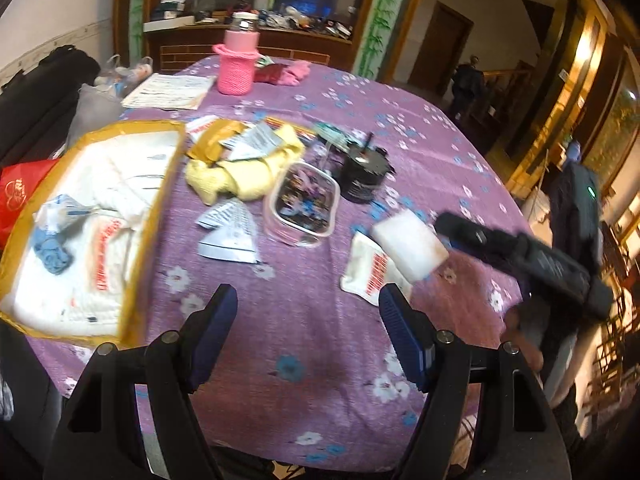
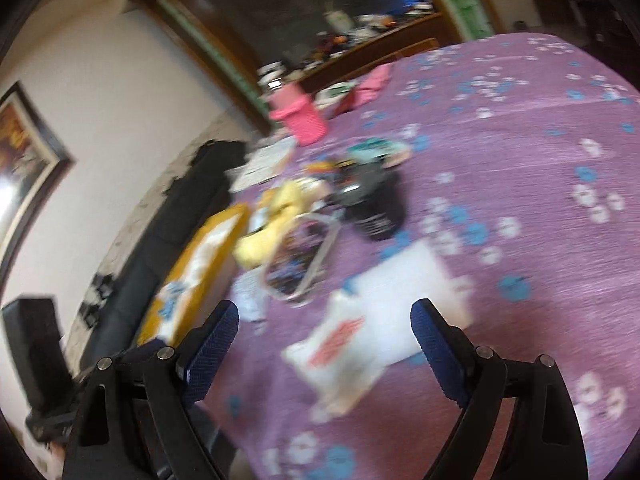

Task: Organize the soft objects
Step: 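Grasp the white foam sheet with the right gripper, then grasp the white red-printed snack bag with the left gripper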

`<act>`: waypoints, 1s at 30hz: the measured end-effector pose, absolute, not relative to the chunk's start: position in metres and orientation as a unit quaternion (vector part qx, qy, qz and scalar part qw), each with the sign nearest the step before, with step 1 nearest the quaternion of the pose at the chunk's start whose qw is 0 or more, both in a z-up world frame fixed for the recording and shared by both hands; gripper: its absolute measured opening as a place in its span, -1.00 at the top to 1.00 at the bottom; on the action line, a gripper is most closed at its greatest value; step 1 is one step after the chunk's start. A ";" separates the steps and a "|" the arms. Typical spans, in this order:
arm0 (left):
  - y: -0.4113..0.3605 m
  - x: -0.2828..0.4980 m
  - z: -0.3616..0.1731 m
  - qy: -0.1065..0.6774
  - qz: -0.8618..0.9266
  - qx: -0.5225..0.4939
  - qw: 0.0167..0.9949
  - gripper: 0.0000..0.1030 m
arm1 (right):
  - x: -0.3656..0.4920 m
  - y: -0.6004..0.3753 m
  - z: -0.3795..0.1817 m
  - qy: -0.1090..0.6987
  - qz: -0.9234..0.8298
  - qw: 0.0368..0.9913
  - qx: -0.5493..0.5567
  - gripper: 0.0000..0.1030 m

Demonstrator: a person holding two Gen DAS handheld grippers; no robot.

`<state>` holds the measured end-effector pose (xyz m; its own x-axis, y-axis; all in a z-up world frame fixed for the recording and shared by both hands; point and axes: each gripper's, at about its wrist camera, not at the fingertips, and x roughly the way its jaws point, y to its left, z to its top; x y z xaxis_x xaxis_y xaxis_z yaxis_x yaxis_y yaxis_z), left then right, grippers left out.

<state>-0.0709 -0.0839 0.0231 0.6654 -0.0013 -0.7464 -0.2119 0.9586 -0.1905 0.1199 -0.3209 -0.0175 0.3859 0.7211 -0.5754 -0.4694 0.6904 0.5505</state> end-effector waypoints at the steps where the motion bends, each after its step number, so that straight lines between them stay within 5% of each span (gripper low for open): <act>1: -0.088 -0.070 0.022 0.408 0.055 -0.127 0.903 -0.41 | 0.126 -0.325 -0.016 0.422 0.353 0.822 0.148 -0.73; 15: -0.103 -0.052 0.003 0.442 0.041 -0.119 0.888 -0.41 | 0.160 -0.289 -0.037 0.473 0.312 0.823 0.039 -0.69; 19: -0.113 -0.038 -0.006 0.454 0.026 -0.108 0.884 -0.41 | 0.159 -0.283 -0.034 0.470 0.290 0.834 0.001 -0.36; 30: -0.144 0.025 -0.031 0.475 -0.022 -0.022 0.879 -0.41 | 0.186 -0.352 -0.044 0.466 0.302 0.811 0.184 -0.31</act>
